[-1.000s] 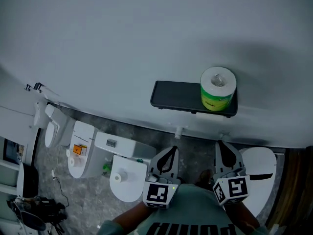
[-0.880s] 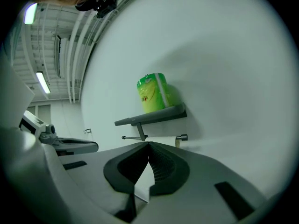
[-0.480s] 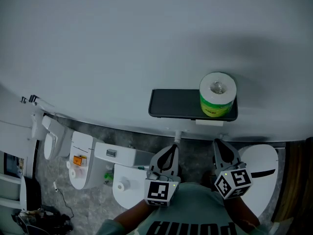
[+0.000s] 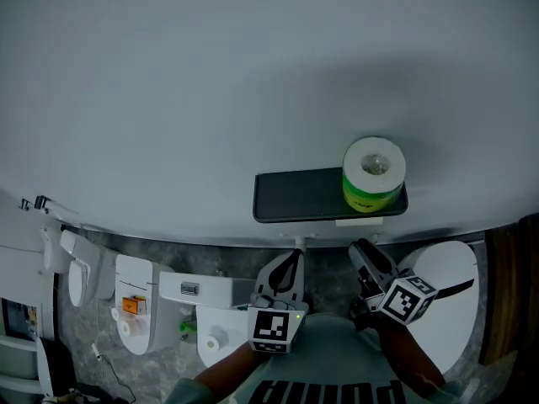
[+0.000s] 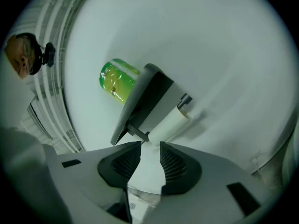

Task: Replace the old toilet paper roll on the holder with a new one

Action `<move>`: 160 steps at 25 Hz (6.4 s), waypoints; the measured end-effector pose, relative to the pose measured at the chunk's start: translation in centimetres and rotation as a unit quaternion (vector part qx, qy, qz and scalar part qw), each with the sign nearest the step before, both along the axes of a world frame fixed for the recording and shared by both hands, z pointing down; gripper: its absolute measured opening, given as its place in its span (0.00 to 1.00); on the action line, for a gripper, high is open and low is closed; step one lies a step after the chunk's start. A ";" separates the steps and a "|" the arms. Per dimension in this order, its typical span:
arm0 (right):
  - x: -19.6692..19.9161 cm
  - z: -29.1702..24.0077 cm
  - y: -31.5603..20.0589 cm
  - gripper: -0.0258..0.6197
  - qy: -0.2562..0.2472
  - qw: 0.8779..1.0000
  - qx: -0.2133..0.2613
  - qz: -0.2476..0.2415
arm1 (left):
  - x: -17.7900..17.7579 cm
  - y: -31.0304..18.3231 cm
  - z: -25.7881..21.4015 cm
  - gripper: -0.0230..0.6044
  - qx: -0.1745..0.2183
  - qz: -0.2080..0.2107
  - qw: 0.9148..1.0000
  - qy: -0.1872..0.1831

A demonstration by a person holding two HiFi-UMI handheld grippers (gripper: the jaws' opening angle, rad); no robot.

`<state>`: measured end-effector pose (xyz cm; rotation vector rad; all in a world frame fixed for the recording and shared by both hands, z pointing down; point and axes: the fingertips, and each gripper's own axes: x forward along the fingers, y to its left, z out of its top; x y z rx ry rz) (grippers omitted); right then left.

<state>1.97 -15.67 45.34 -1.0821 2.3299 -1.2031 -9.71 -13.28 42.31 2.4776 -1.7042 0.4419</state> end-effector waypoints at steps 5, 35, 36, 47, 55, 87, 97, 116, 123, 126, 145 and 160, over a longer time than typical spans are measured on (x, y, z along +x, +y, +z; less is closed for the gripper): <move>0.0 1.3 -1.8 0.39 -0.127 0.989 -0.064 0.028 | -0.6 -1.1 0.5 0.04 -0.012 0.014 1.000 -0.005; 0.1 1.4 -7.3 0.34 -0.263 0.958 -0.086 0.077 | -2.1 -3.4 1.6 0.04 -0.026 0.028 0.999 -0.017; 0.1 1.2 -7.2 0.34 -0.262 0.958 -0.086 0.078 | -2.0 -3.4 1.5 0.04 -0.027 0.027 0.999 -0.017; 1.8 0.6 -6.9 0.34 -0.249 0.960 -0.087 0.089 | -1.1 -3.1 1.0 0.04 -0.022 0.024 0.999 -0.012; 4.1 0.5 -6.5 0.34 -0.249 0.960 -0.085 0.096 | 0.7 -2.7 0.7 0.04 -0.015 0.023 1.000 -0.009; 15.0 -1.9 -2.8 0.34 -0.160 0.973 -0.034 0.160 | 9.3 -2.6 0.5 0.04 -0.003 0.052 0.999 0.016; 10.9 -7.4 0.6 0.34 -0.001 0.989 0.056 0.136 | 7.0 -1.6 -0.8 0.04 0.004 0.066 0.997 0.031; -8.1 -17.2 -1.9 0.34 0.224 0.952 0.208 0.017 | -7.2 -0.7 -3.7 0.04 0.039 -0.007 0.998 0.049; -11.8 -16.5 -4.9 0.34 0.328 0.923 0.203 -0.007 | -9.3 -1.0 -3.9 0.04 0.044 -0.014 0.997 0.057; -12.8 -15.4 -6.3 0.34 0.368 0.909 0.192 -0.018 | -9.6 -1.5 -3.6 0.04 0.044 -0.013 0.997 0.062; -13.9 -12.6 -8.4 0.35 0.452 0.878 0.151 -0.041 | -10.0 -1.6 -3.5 0.04 0.040 -0.014 0.996 0.075; -10.5 -15.6 -3.8 0.37 0.402 0.895 0.194 0.019 | -7.6 -0.6 -3.8 0.04 0.037 0.015 0.996 0.075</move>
